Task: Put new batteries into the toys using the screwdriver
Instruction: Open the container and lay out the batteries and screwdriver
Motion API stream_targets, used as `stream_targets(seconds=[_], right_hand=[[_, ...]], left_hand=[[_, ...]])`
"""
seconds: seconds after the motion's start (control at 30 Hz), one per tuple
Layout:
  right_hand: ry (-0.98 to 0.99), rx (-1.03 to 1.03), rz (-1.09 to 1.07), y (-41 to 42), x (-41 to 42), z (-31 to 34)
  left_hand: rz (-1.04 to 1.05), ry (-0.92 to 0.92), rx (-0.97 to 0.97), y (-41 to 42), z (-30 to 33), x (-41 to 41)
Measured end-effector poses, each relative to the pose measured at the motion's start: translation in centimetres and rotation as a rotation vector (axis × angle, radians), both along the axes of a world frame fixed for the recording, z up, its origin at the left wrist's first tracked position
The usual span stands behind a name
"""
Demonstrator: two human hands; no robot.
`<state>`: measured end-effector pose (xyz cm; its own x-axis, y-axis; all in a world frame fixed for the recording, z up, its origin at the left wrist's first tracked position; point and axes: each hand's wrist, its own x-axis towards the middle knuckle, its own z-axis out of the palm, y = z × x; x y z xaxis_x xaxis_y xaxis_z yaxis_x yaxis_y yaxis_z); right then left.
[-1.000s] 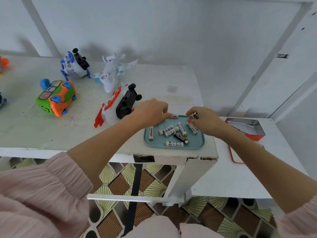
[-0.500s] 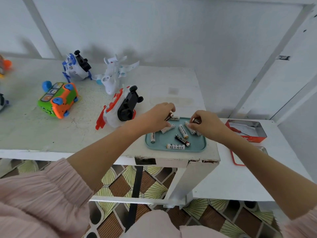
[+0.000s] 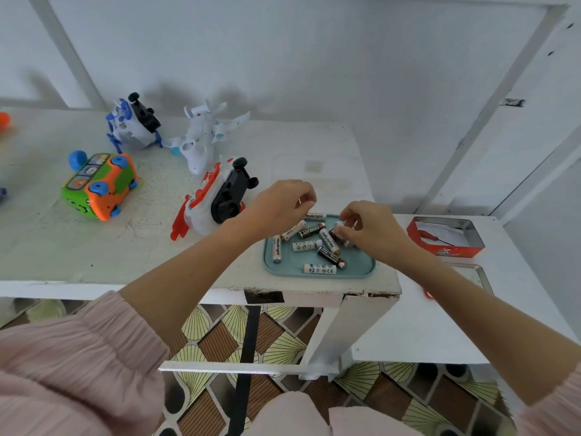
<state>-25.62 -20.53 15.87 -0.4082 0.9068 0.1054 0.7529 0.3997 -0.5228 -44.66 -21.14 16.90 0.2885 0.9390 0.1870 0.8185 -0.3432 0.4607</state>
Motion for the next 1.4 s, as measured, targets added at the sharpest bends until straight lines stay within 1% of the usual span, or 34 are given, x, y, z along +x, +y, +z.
stream_targets(seconds=[0.27,0.5,0.67,0.87,1.0,1.1,1.23,1.4], right_hand=[[0.002,0.087,-0.024,0.8,2.0,1.0],[0.033,0.109,-0.121,1.9,7.6,3.0],[0.063,0.068,-0.227,3.1,15.1,3.3],[0.056,0.019,-0.364,5.2,28.3,2.7],[0.053,-0.001,-0.404,7.3,36.1,2.0],[0.054,-0.031,-0.399,9.2,40.1,0.8],[0.053,-0.075,-0.369,12.8,43.1,-1.5],[0.066,-0.172,-0.31,18.2,44.4,-6.0]], left_hand=[[-0.068,-0.049,0.045,1.3,1.1,2.0],[-0.18,-0.057,0.076,3.7,3.4,7.4],[-0.248,-0.074,0.073,6.1,3.8,14.5],[-0.298,-0.037,0.059,10.7,2.3,25.9],[-0.291,-0.033,0.02,13.6,1.3,32.6],[-0.256,-0.055,-0.023,15.2,0.2,36.1],[-0.188,-0.063,-0.105,17.3,-2.5,38.8],[-0.088,-0.066,-0.228,20.3,-6.7,40.1]])
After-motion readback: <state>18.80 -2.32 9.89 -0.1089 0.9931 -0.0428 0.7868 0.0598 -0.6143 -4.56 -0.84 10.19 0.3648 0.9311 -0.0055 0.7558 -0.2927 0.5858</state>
